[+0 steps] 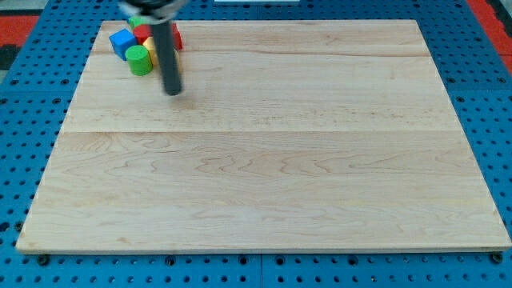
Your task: Separate the yellow hexagon and red star
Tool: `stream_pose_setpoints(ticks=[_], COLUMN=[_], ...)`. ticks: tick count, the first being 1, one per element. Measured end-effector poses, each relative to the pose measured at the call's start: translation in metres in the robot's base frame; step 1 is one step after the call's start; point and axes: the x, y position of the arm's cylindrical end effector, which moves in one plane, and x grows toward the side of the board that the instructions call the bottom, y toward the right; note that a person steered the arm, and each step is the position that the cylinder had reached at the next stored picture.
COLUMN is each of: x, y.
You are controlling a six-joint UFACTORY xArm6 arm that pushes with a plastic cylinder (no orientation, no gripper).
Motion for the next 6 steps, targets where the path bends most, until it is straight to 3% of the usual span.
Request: stream_pose_setpoints(ticks=[1, 2, 3, 4, 5, 6], x=[-0.046, -0.083, -0.117, -0.116, -0.058, -0.085], y=[-0.062, -0.062, -0.012, 0.065, 0.079, 0.067])
